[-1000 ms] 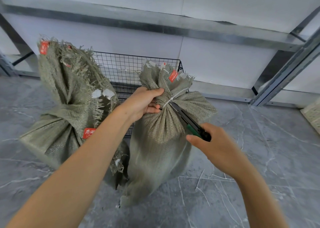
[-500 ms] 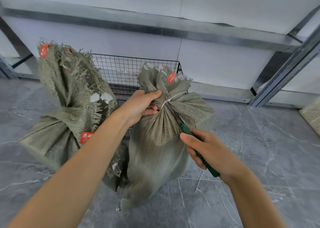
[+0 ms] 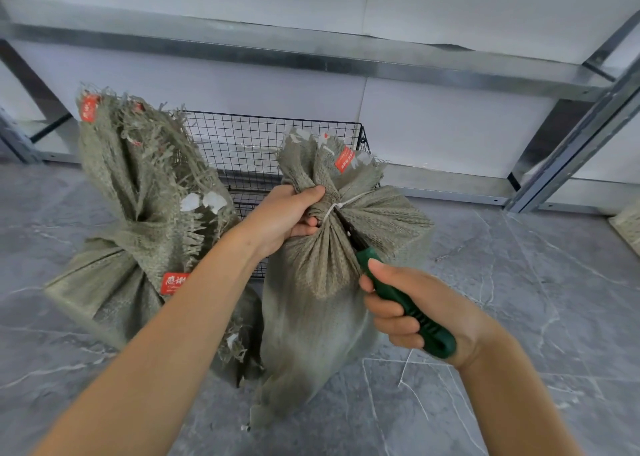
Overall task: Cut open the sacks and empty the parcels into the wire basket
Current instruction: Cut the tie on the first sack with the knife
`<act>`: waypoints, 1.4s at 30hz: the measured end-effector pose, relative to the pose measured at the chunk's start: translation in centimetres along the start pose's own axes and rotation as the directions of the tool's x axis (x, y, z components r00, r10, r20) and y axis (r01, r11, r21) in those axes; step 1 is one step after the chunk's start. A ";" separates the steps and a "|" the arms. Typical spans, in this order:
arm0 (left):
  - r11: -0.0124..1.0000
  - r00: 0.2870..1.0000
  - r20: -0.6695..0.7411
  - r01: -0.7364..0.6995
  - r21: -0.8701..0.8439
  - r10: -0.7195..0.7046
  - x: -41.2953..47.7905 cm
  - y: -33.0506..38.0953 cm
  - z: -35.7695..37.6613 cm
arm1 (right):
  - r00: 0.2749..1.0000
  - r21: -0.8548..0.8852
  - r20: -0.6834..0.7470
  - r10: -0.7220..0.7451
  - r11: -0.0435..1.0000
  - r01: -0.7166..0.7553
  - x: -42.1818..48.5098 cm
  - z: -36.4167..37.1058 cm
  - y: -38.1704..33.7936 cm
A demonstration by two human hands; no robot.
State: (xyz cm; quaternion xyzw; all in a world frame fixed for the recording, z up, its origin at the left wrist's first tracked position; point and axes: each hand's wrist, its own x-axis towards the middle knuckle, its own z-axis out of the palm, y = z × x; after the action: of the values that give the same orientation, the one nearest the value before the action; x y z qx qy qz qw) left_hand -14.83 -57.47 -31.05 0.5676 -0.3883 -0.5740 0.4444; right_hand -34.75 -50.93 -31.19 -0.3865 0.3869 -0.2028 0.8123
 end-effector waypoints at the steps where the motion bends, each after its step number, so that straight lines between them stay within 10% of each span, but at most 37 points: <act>1: 1.000 1.000 0.000 -0.001 0.001 0.001 0.0 0.0 0.0 | 1.000 0.038 0.026 0.011 0.999 -0.012 0.2 -0.1 0.1; 9: 0.998 1.000 -0.019 -0.017 0.054 0.018 0.2 0.1 -0.1 | 0.977 0.265 0.213 -0.029 0.964 -0.029 1.2 -0.4 1.1; 17: 0.989 0.983 -0.161 -0.069 0.129 0.090 0.2 -0.2 0.0 | 0.988 0.213 0.091 -0.122 0.972 0.100 1.9 1.1 1.8; 24: 0.946 0.895 -0.340 -0.215 0.242 0.290 0.0 -0.8 0.3 | 0.915 0.522 0.349 -0.204 0.853 -0.009 3.5 3.3 2.2; 33: 0.933 0.887 -0.313 -0.274 0.234 0.339 -0.8 -1.1 0.8 | 0.990 0.257 0.139 -0.031 0.966 -0.006 2.9 3.3 0.7; 42: 0.899 0.860 -0.309 -0.315 0.305 0.406 -1.1 -1.8 1.9 | 0.985 0.094 -0.068 -0.157 0.982 0.163 3.1 5.1 1.3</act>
State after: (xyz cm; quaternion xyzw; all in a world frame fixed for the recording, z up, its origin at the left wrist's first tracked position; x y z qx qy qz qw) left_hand -16.91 -56.02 -32.36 0.6311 -0.4664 -0.3120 0.5356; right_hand -28.77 -49.73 -31.61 -0.3693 0.3685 -0.2980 0.7994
